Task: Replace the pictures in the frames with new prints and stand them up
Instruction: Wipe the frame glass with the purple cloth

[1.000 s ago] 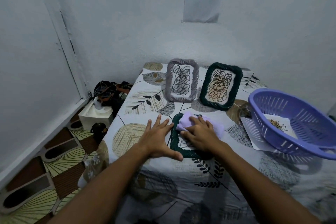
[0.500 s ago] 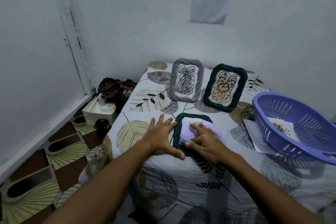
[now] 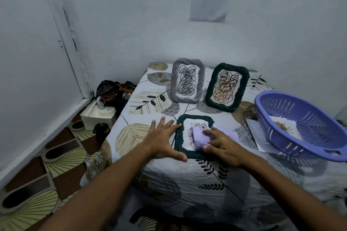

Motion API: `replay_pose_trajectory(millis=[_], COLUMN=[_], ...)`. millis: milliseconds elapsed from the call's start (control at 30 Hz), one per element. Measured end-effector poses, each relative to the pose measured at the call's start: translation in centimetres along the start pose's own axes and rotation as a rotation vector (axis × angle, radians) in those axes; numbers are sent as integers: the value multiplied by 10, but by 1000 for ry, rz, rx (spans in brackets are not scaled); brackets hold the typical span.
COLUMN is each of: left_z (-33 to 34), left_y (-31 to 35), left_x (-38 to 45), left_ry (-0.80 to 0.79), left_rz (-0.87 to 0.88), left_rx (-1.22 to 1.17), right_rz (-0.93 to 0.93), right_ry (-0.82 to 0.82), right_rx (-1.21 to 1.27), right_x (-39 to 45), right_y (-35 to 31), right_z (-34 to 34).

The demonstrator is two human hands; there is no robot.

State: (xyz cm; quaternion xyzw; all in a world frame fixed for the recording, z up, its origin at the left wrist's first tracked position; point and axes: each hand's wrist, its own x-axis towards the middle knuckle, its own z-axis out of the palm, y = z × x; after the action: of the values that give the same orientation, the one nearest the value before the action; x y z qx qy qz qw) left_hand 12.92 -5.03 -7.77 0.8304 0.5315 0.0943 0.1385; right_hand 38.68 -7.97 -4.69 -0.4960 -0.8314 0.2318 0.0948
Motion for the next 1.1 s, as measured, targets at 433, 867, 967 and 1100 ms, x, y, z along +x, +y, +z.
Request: replay_pose_trajectory(millis=[433, 867, 967, 1100], left_z=[1, -2, -2, -9], left_y=[0, 2, 3, 8], left_x=[1, 0, 0, -5], left_ry=[-3, -7, -6, -33], left_rz=[-7, 2, 29, 31], left_rx=[-10, -14, -16, -27], right_rz=[78, 186, 234, 292], right_ry=[-3, 45, 83, 138], right_rx=[-54, -68, -71, -86], right_x=[6, -17, -5, 27], right_y=[-28, 4, 1, 8], right_z=[9, -3, -4, -10])
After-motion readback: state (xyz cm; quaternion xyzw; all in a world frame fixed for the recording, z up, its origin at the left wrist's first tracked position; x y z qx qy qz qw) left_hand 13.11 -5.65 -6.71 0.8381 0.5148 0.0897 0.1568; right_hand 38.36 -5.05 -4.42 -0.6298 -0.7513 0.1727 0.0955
